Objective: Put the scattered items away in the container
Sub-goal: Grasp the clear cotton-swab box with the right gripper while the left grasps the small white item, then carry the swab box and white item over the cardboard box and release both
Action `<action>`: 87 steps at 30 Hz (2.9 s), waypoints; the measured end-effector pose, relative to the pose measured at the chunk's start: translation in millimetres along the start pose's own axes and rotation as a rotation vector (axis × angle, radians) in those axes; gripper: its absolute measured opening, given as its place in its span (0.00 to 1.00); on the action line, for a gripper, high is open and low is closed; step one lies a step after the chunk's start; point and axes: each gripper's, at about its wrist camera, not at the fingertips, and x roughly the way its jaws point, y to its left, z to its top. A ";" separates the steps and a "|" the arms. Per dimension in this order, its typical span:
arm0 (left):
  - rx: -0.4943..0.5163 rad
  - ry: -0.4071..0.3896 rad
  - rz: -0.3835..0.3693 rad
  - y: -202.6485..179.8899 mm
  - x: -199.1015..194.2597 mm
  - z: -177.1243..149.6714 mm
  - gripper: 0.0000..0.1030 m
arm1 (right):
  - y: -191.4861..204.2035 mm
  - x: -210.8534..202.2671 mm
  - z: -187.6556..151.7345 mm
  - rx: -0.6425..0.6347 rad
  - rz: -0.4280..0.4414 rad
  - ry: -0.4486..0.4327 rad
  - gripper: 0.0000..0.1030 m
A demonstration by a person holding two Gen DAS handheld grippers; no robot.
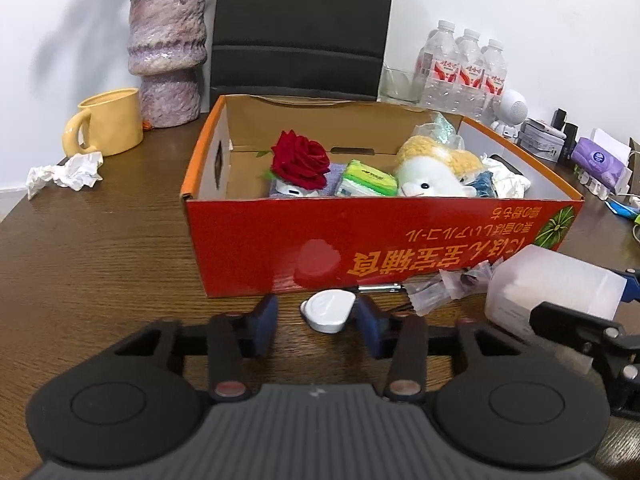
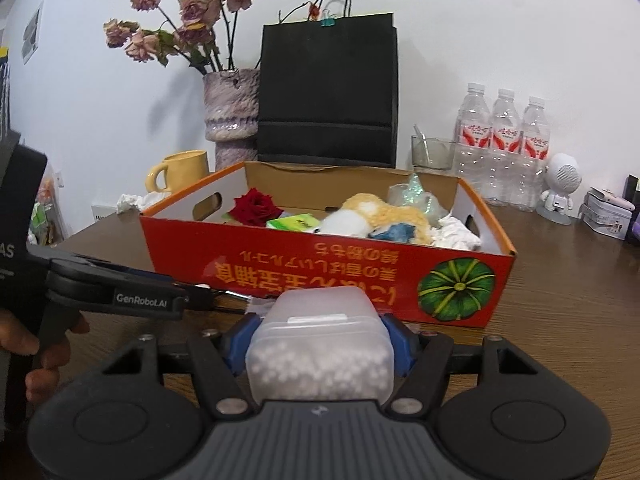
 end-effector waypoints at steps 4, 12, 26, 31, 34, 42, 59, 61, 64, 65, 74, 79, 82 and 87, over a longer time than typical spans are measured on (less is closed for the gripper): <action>0.015 -0.001 -0.037 -3.2 -0.9 -1.3 0.25 | -6.2 -2.8 -1.5 0.011 0.003 -0.005 0.63; 0.045 -0.033 -0.022 -9.1 -9.4 -10.3 0.24 | -5.5 -8.0 -1.6 0.015 0.008 -0.025 0.63; 0.016 -0.213 -0.083 -9.9 -71.3 16.6 0.24 | -5.5 -33.8 26.3 0.036 0.036 -0.134 0.63; 0.038 -0.290 -0.051 -12.9 -75.6 53.4 0.25 | -6.9 -22.9 59.7 0.024 0.029 -0.175 0.63; 0.007 -0.303 -0.038 -8.4 -62.7 73.5 0.24 | -9.6 -2.9 79.7 0.048 0.028 -0.184 0.63; -0.097 -0.206 -0.027 19.1 -0.6 94.4 0.24 | -14.9 85.6 110.5 0.093 0.000 -0.132 0.63; -0.081 -0.081 0.032 29.5 45.5 96.1 0.25 | -12.1 156.7 114.1 0.083 0.036 -0.001 0.64; -0.080 -0.082 0.040 29.3 43.9 95.9 0.29 | -13.1 155.9 113.9 0.086 0.040 -0.001 0.65; -0.090 -0.090 0.055 31.6 39.4 97.4 0.41 | -15.8 153.3 114.5 0.101 0.027 -0.007 0.74; -0.100 -0.095 0.062 32.9 37.3 98.1 0.49 | -17.7 151.5 114.7 0.112 0.020 -0.015 0.79; -0.097 -0.161 0.065 26.9 14.2 104.8 1.00 | -36.8 140.0 120.2 0.189 0.022 -0.008 0.92; -0.072 -0.184 0.052 19.3 6.1 105.8 1.00 | -38.3 131.1 122.6 0.186 0.000 -0.017 0.97; -0.063 -0.192 0.054 16.5 3.5 105.7 1.00 | -39.8 123.7 123.9 0.182 -0.006 -0.024 0.98; -0.059 -0.210 0.057 12.7 -5.0 104.0 1.00 | -45.0 104.5 126.9 0.188 -0.020 -0.050 0.98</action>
